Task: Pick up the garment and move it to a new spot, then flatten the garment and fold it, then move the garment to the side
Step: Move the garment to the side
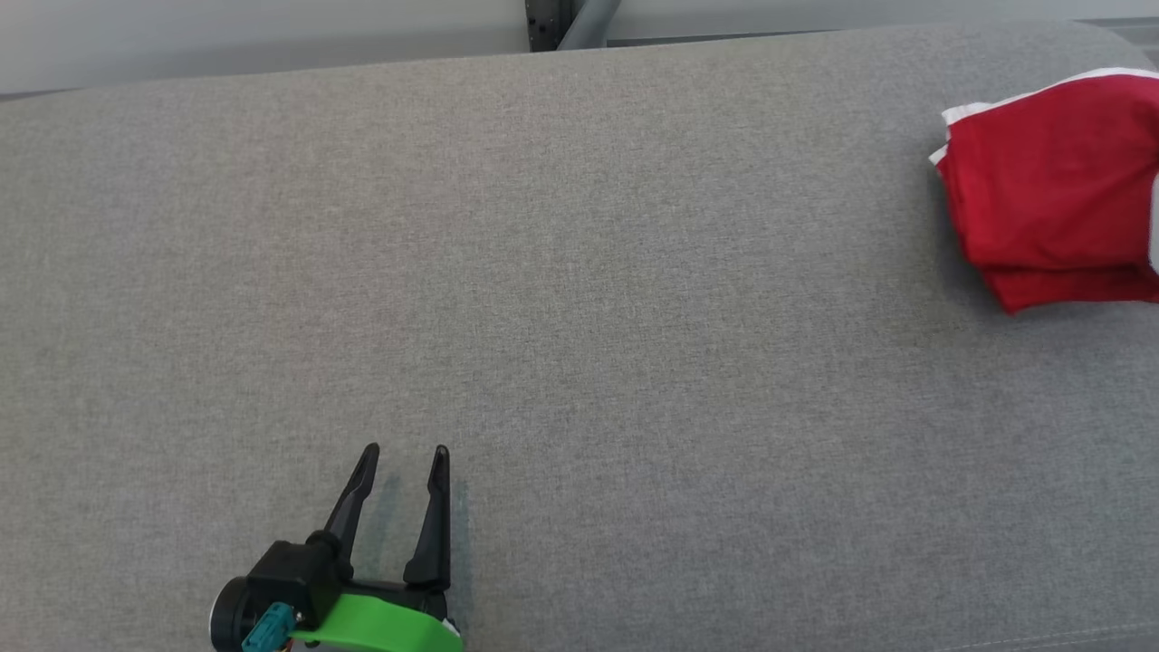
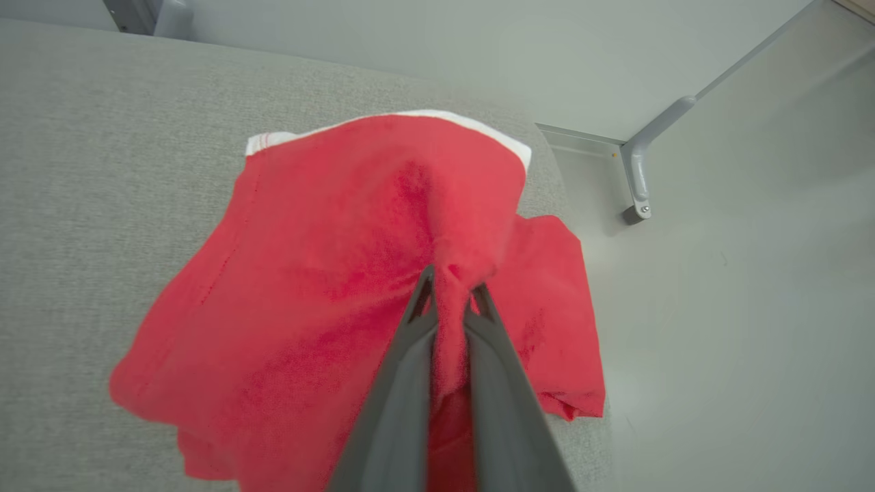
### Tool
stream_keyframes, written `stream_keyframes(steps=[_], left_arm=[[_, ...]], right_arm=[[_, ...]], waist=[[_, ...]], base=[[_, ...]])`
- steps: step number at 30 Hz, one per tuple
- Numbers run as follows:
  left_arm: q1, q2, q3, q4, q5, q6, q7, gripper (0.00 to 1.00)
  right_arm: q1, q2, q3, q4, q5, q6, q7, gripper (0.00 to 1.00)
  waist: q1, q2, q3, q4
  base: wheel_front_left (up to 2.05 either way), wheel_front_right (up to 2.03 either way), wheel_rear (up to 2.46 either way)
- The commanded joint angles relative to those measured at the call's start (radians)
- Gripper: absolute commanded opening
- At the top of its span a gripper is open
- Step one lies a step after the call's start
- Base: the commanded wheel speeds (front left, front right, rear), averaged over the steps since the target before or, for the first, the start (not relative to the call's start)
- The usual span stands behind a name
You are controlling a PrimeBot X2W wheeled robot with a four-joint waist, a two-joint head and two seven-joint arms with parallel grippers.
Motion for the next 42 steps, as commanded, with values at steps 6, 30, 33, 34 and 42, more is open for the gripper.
stream_keyframes(steps=[6, 30, 33, 34, 42], left_arm=[[-0.027, 0.002, -0.009, 0.006, -0.002, 0.000, -0.003, 1.00], [0.060, 0.002, 0.081, 0.001, -0.046, 0.039, -0.002, 1.00], [0.067, 0.002, 0.091, 0.005, -0.050, 0.045, -0.003, 1.00], [0.071, 0.002, 0.091, 0.007, -0.051, 0.046, -0.003, 1.00], [0.097, 0.002, 0.088, 0.033, -0.040, 0.034, -0.003, 1.00]], right_arm=[[0.025, -0.024, -0.121, 0.137, -0.144, -0.001, -0.087, 1.00], [0.426, 0.175, -0.332, -0.258, -0.116, -0.001, -0.627, 1.00], [0.567, 0.223, -0.336, -0.357, -0.080, -0.001, -0.667, 1.00], [0.610, 0.238, -0.337, -0.382, -0.083, -0.001, -0.677, 1.00], [0.856, 0.436, -0.388, -0.504, -0.186, -0.001, -0.691, 1.00]], waist=[[0.0000, 0.0047, 0.031, 0.029], [0.0000, 0.0047, -0.131, 0.047], [0.0000, 0.0047, -0.153, 0.064], [0.0000, 0.0047, -0.161, 0.069], [0.0000, 0.0047, -0.217, 0.099]], base=[[0.00, 0.00, 0.00], [0.00, 0.00, 0.00], [0.00, 0.00, 0.00], [0.00, 0.00, 0.00], [0.00, 0.00, 0.00]])
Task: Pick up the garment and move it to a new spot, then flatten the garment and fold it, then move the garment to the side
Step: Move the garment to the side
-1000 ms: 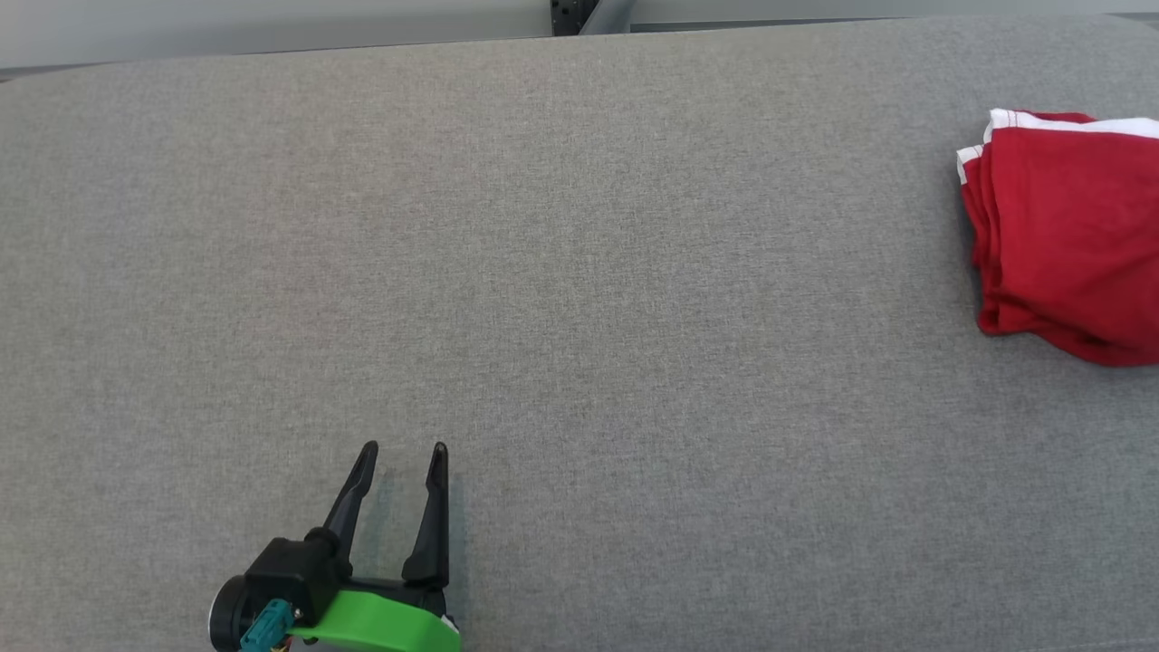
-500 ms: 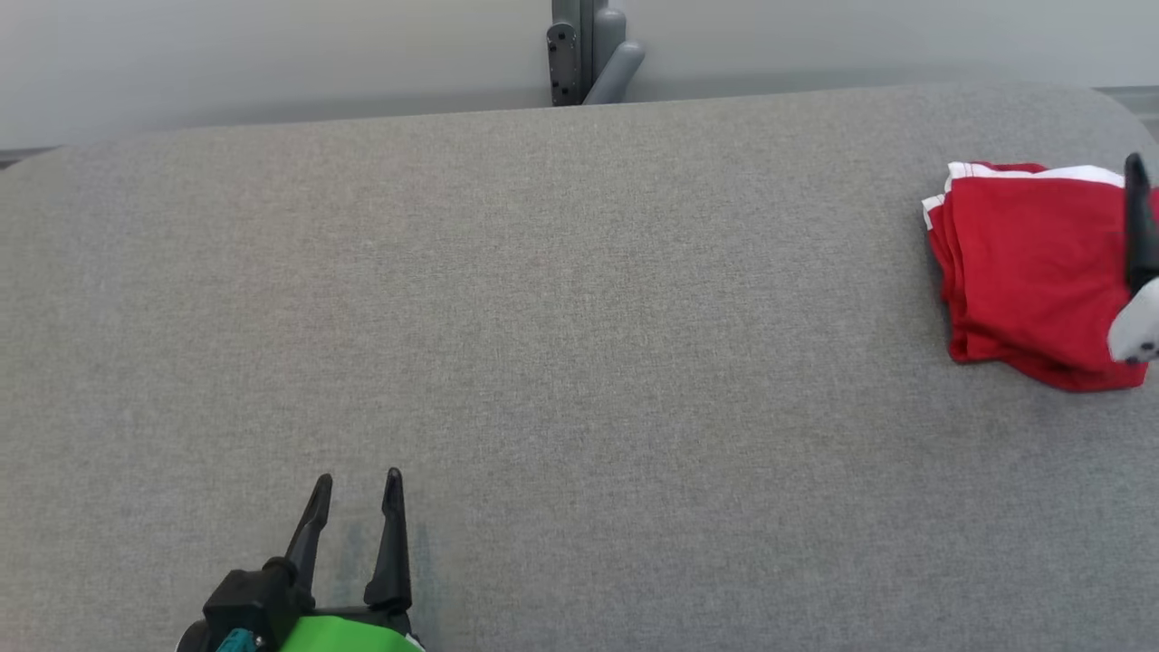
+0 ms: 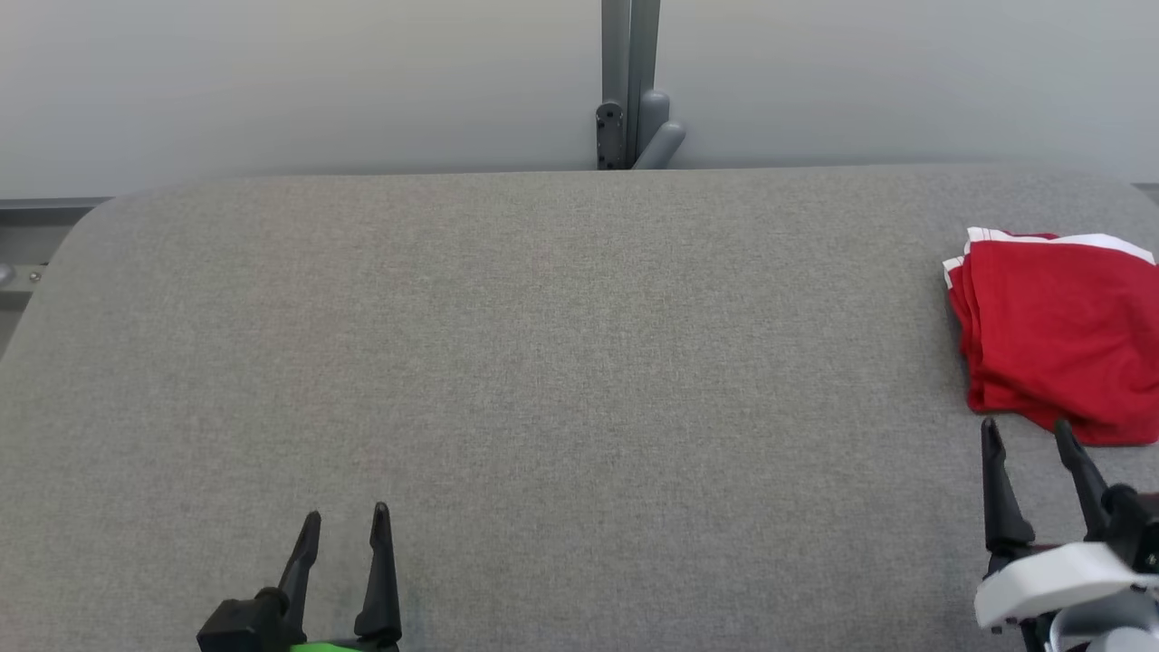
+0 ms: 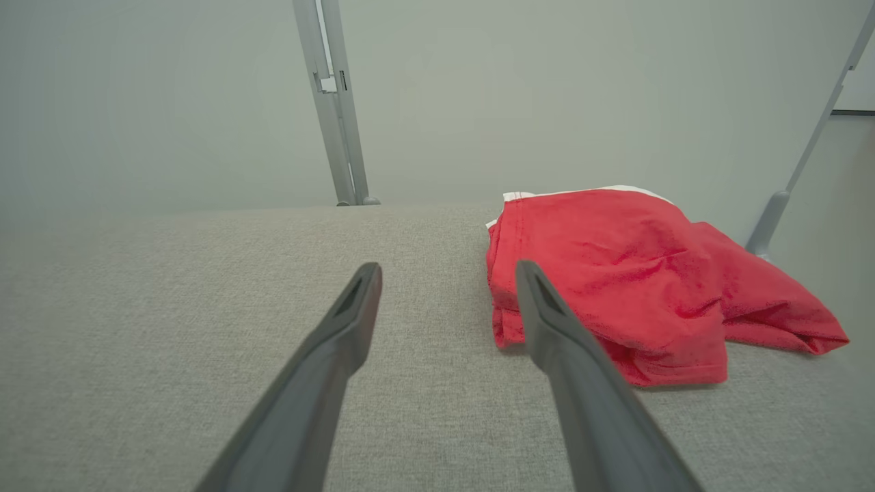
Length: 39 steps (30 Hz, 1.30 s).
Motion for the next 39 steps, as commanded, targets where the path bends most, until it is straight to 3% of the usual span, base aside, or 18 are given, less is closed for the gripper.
stream_keyframes(steps=[1, 4, 9, 15, 32, 33, 39], left_arm=[[0.018, 0.002, -0.002, 0.006, 0.009, -0.006, -0.003, 1.00], [0.019, 0.002, -0.003, 0.023, 0.008, -0.024, -0.003, 1.00], [0.030, 0.002, 0.010, 0.048, 0.011, -0.039, -0.003, 1.00], [0.039, 0.002, 0.027, 0.069, 0.015, -0.051, -0.003, 1.00], [0.040, 0.002, 0.032, 0.063, 0.005, -0.045, -0.003, 1.00], [0.033, 0.000, 0.031, 0.068, 0.009, -0.048, 0.000, 1.00], [0.030, 0.000, 0.031, 0.066, 0.008, -0.047, 0.000, 1.00]], right_arm=[[0.029, 0.010, -0.011, -0.012, -0.026, -0.001, -0.003, 1.00], [0.075, 0.067, -0.046, -0.049, -0.078, -0.001, -0.003, 1.00], [0.115, 0.109, -0.086, -0.095, -0.157, -0.001, -0.004, 1.00], [0.126, 0.115, -0.122, -0.115, -0.218, -0.001, -0.004, 1.00], [0.106, 0.115, -0.108, -0.123, -0.229, -0.001, -0.004, 1.00], [0.109, 0.118, -0.110, -0.119, -0.223, 0.000, 0.000, 1.00], [0.105, 0.117, -0.110, -0.121, -0.223, 0.000, 0.000, 1.00]], waist=[[0.0000, 0.0047, -0.022, 0.015], [0.0000, 0.0047, -0.034, 0.013], [0.0000, 0.0047, -0.044, -0.005], [0.0000, 0.0047, -0.051, -0.024], [0.0000, 0.0047, -0.059, -0.018], [0.0000, 0.0000, -0.059, -0.018], [0.0000, 0.0002, -0.056, -0.019]], base=[[0.00, 0.00, 0.00], [0.00, 0.00, 0.00], [0.00, 0.00, 0.00], [0.00, 0.00, 0.00], [0.00, 0.00, 0.00], [0.00, 0.00, 0.00], [0.00, 0.00, 0.00]])
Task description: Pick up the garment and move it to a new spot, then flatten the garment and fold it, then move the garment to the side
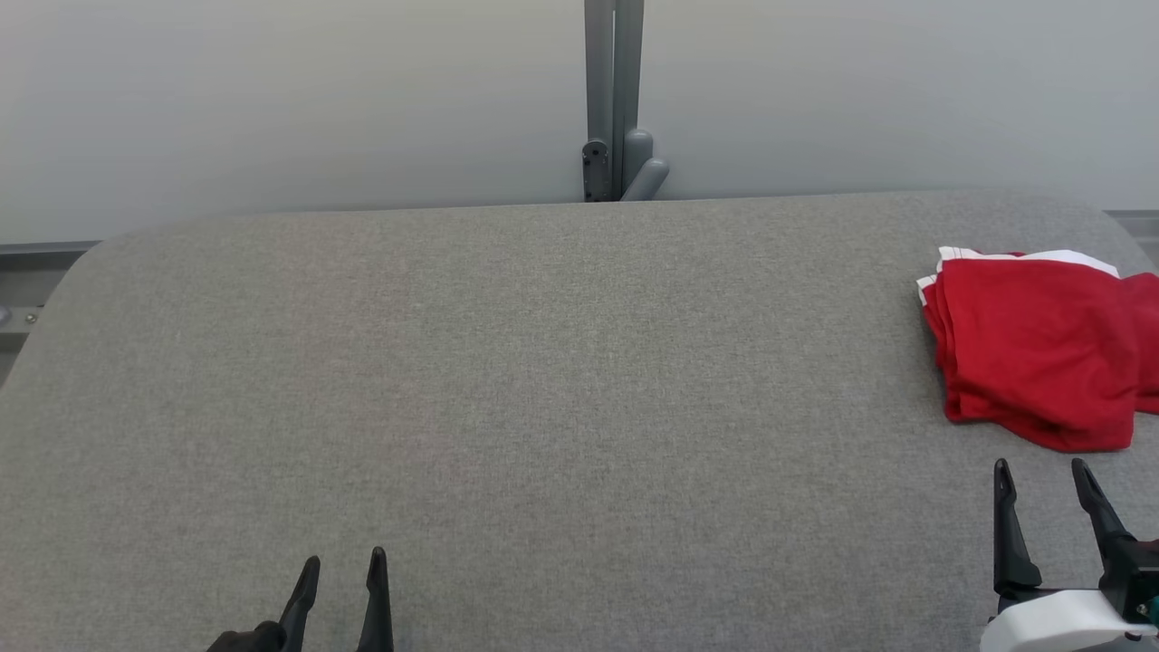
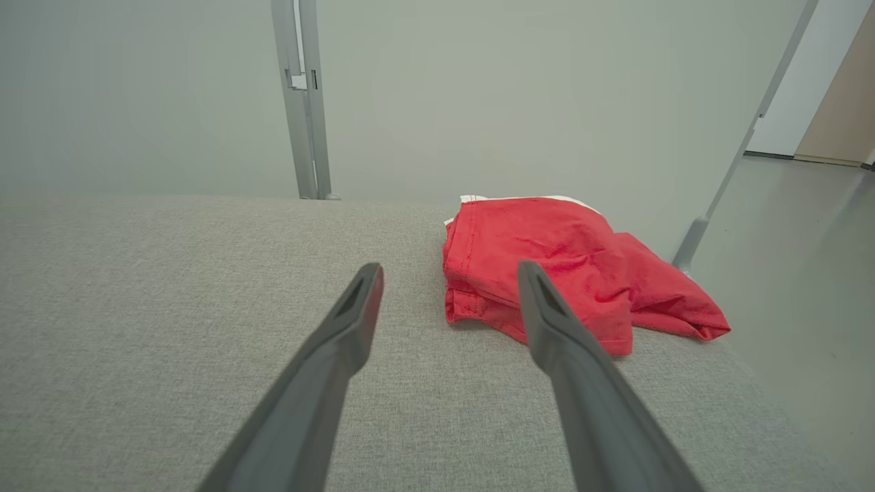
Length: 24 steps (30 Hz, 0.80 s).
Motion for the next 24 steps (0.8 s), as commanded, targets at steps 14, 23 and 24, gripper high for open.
stream_keyframes(steps=[14, 23, 24], left_arm=[[-0.003, -0.001, 0.003, 0.031, -0.032, -0.001, 0.012, 0.00], [-0.033, 0.005, 0.025, 0.024, -0.194, -0.007, 0.052, 0.00], [-0.036, 0.006, 0.027, 0.023, -0.211, -0.008, 0.057, 0.00]], right_arm=[[-0.007, 0.010, -0.004, 0.051, 0.035, 0.000, 0.017, 0.00], [-0.033, 0.007, 0.013, 0.058, 0.237, 0.000, 0.063, 0.00], [-0.034, 0.007, 0.016, 0.058, 0.258, 0.000, 0.066, 0.00]], waist=[[0.0000, 0.0001, 0.006, -0.003], [0.0000, 0.0004, 0.008, -0.006], [0.0000, 0.0004, 0.008, -0.006]], base=[[0.00, 0.00, 0.00], [0.00, 0.00, 0.00], [0.00, 0.00, 0.00]])
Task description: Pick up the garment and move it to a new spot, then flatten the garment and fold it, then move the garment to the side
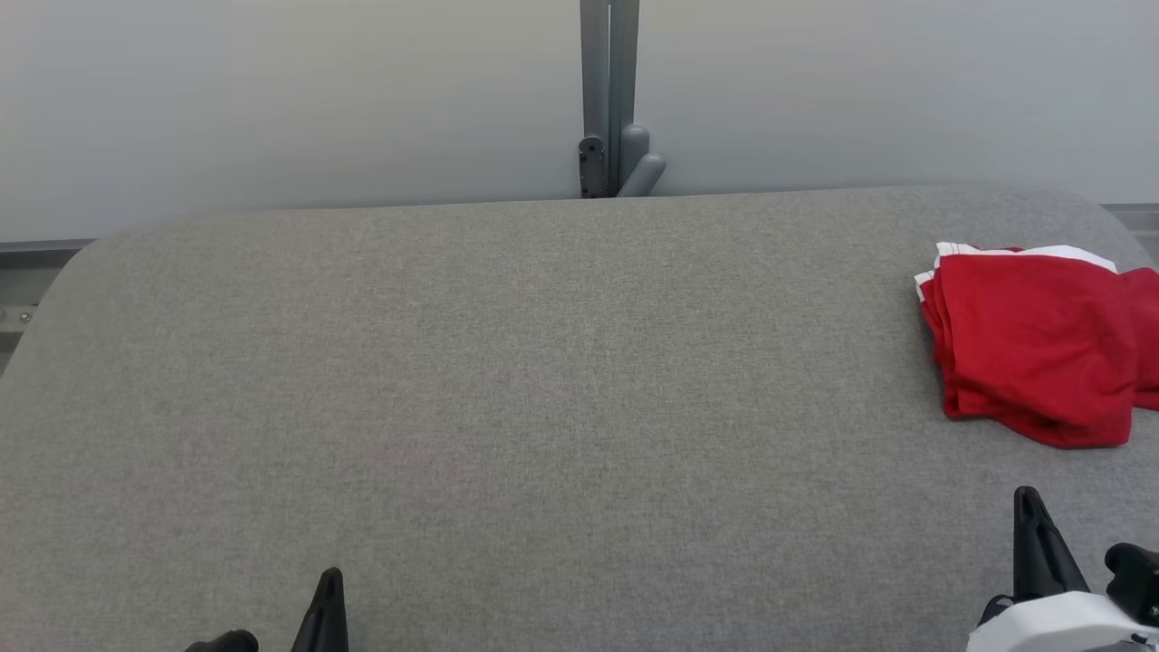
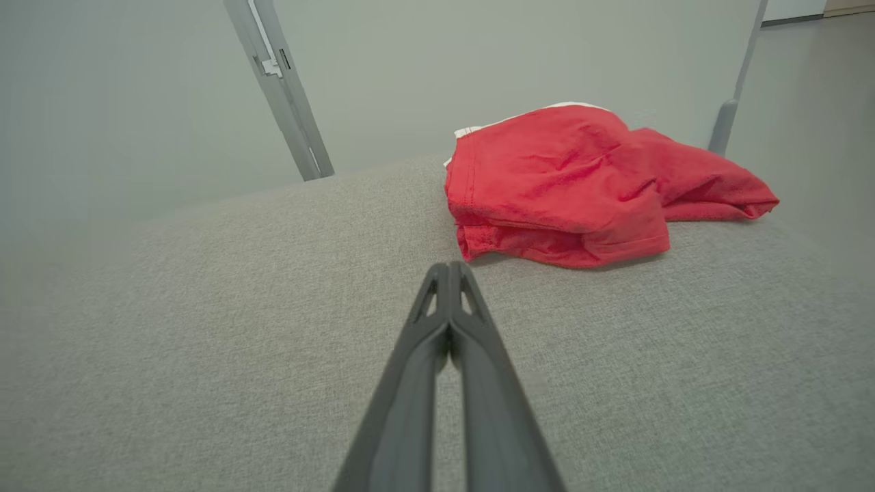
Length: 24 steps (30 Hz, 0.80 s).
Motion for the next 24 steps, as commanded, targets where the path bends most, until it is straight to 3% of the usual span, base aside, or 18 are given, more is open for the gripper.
stream_keyframes(steps=[1, 24], left_arm=[[-0.035, 0.007, 0.012, -0.016, -0.045, -0.005, 0.010, 0.00], [-0.093, 0.016, 0.057, -0.035, -0.365, -0.018, 0.094, 0.00]], right_arm=[[-0.031, -0.010, 0.006, -0.014, 0.057, 0.000, 0.010, 0.00], [-0.081, -0.015, 0.043, -0.001, 0.454, 0.000, 0.095, 0.00]], waist=[[0.0000, 0.0005, 0.000, -0.001], [0.0000, 0.0013, 0.005, -0.007]], base=[[0.00, 0.00, 0.00], [0.00, 0.00, 0.00]])
